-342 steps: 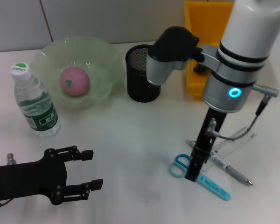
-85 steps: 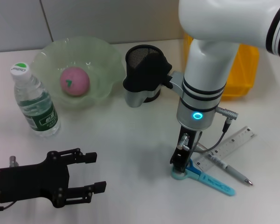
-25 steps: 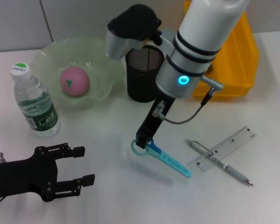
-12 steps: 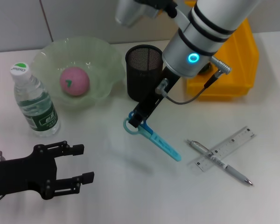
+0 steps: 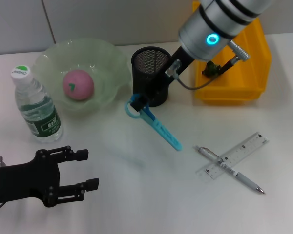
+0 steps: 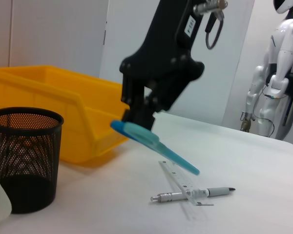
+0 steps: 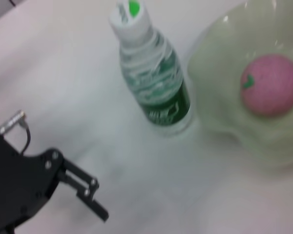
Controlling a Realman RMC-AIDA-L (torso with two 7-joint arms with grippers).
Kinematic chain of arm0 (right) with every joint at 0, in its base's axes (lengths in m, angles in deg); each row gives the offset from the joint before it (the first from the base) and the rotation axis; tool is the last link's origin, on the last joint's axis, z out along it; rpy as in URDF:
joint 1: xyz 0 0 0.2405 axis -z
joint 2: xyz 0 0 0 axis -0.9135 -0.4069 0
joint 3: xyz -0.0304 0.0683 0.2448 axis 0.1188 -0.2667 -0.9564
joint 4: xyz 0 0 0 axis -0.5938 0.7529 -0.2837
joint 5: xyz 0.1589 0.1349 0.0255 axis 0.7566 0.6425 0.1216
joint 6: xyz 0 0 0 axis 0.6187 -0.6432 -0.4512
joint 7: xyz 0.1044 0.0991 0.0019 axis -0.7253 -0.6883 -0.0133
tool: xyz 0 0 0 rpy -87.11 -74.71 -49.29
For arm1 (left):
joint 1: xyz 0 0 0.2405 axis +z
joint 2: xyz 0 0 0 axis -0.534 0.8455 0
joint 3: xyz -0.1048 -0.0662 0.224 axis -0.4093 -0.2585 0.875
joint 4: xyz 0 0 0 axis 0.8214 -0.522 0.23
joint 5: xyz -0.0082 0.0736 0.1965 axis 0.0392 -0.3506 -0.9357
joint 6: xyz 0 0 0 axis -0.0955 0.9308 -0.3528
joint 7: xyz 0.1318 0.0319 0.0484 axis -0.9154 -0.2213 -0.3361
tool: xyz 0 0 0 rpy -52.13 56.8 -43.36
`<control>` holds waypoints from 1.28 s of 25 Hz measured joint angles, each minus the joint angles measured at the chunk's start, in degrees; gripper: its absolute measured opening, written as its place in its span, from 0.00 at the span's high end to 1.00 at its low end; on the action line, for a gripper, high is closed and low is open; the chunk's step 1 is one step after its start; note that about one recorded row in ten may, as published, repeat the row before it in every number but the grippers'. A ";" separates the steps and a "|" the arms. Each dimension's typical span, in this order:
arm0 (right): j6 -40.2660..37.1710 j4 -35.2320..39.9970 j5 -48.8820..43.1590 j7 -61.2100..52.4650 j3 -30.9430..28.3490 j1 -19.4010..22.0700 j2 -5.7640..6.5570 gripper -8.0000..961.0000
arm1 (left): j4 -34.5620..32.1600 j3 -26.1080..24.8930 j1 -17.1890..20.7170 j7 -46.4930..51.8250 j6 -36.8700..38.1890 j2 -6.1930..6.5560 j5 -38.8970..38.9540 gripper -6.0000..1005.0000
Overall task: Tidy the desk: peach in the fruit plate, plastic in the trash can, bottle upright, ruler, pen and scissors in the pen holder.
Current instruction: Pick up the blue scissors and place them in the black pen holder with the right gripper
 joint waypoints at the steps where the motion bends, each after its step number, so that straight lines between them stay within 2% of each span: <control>1: 0.00 0.61 0.01 0.18 -0.69 0.27 0.00 0.88 | 0.00 0.00 -0.02 0.00 0.01 -0.01 0.00 0.25; 14: 1.63 4.69 4.04 5.36 -7.66 2.77 -0.14 0.88 | -0.06 0.01 -0.20 0.00 0.08 -0.22 0.01 0.25; 32: 11.65 7.37 16.46 17.52 -9.76 9.98 -0.36 0.87 | -0.06 -0.12 -0.19 0.00 0.08 -0.37 -0.01 0.25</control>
